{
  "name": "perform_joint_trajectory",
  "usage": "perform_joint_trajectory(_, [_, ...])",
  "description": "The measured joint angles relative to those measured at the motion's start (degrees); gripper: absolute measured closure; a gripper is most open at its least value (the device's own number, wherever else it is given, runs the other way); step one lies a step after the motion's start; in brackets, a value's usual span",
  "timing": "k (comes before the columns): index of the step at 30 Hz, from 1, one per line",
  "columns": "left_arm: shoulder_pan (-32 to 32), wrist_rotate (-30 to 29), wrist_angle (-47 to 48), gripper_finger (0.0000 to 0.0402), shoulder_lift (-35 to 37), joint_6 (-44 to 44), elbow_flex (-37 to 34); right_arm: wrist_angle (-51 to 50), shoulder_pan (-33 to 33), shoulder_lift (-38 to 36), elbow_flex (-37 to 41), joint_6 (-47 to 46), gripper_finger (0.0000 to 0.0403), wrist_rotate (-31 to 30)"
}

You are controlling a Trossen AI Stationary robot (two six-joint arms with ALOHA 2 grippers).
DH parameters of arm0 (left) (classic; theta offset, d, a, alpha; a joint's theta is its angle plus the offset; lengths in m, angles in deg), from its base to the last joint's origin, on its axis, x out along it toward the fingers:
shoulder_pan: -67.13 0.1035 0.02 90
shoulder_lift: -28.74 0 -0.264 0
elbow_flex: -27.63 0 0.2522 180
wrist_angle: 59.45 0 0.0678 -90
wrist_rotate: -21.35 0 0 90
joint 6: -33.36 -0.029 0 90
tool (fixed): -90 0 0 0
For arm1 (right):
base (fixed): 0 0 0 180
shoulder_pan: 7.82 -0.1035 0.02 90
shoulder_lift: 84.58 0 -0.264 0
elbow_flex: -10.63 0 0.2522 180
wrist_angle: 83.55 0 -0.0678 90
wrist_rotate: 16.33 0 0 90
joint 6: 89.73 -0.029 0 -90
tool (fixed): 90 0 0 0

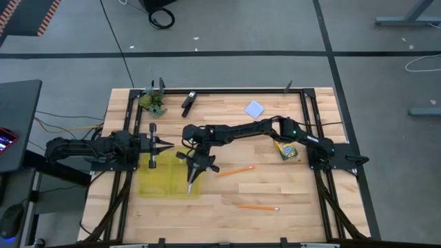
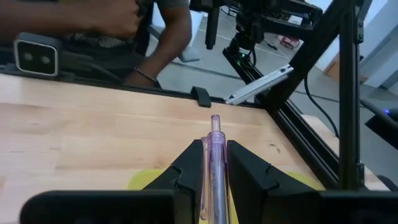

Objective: Pack school essentials
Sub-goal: Put the purple pen into the yellow pencil box

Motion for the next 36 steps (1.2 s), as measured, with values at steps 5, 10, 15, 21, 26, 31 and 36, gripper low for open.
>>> perform_joint_trajectory(5, [0.0,0.0,0.0,0.0372,0.0,0.0,0.0,-2.6,-0.2,0.0,0.3,1.8,0.0331,4.3])
perform_joint_trajectory(10, [0.0,0.0,0.0,0.0364,0.0,0.0,0.0,-3.6,-0.3,0.0,2.4,6.7,0.0331,2.2])
perform_joint_trajectory(15, [0.0,0.0,0.0,0.0364,0.0,0.0,0.0,1.2,-1.1,0.0,5.9,7.0,0.0331,-6.2])
perform_joint_trajectory(21, [0.0,0.0,0.0,0.0373,0.0,0.0,0.0,3.0,-1.5,0.0,8.2,8.3,0.0331,-11.7])
perform_joint_trajectory(26, [0.0,0.0,0.0,0.0368,0.0,0.0,0.0,2.0,-1.3,0.0,8.9,8.4,0.0331,-13.1])
perform_joint_trajectory(31, [0.0,0.0,0.0,0.0362,0.0,0.0,0.0,0.9,-1.2,0.0,8.9,7.3,0.0331,-15.7])
perform_joint_trajectory(36, [0.0,0.0,0.0,0.0364,0.0,0.0,0.0,0.1,-1.2,0.0,8.9,6.4,0.0327,-17.4])
